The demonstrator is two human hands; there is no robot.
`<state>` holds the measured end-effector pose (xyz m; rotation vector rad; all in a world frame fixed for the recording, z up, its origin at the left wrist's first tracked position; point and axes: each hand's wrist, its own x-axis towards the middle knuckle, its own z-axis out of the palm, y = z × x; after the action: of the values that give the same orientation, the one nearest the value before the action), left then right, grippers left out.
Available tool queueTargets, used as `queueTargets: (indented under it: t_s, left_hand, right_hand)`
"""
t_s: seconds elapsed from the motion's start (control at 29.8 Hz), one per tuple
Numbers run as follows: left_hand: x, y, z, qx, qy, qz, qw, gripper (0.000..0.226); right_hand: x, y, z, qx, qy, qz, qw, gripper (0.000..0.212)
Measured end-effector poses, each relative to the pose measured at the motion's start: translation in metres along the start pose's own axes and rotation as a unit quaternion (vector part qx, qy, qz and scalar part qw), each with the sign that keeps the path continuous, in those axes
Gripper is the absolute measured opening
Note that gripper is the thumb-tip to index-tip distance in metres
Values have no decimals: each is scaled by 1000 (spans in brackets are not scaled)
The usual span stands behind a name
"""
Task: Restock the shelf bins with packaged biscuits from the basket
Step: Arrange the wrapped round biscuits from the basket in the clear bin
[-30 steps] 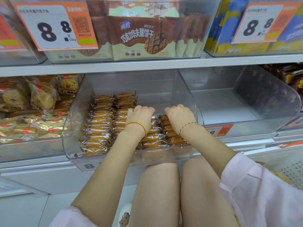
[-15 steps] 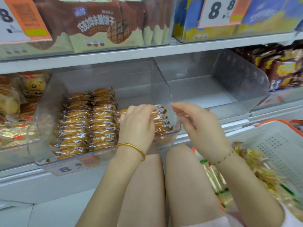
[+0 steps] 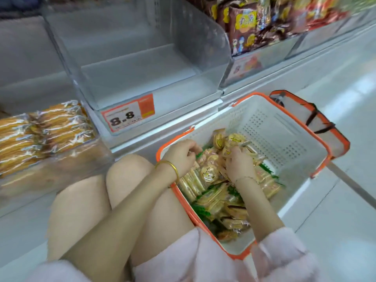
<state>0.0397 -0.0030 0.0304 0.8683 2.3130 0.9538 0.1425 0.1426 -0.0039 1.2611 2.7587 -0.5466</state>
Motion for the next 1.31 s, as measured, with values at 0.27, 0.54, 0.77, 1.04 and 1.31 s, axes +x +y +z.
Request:
queueTargets:
  t_s: [0.27,0.54,0.77,1.04,1.31]
  left_hand:
    - [13,-6,9,-82,-9,-47,995,32]
    - [18,-2,7,-118,-19,-83,989,60]
    - [20,-15,6,-105,8,-156,982,50]
    - [16,-21,5,-120,32,-152,981,41]
    - [-2,-12,-10,-210,46,-114,970,33]
  right_hand:
    - [66,22,23,-93,58,86,990,25]
    - [30,3,-23,304,-89,-73,946,22]
    - [42,-12,15,226,-134,-54,963,30]
    - [41,-16,70,-280,-138,-101,945,41]
    - [37,-15,54,-241,-113,-174,948,32]
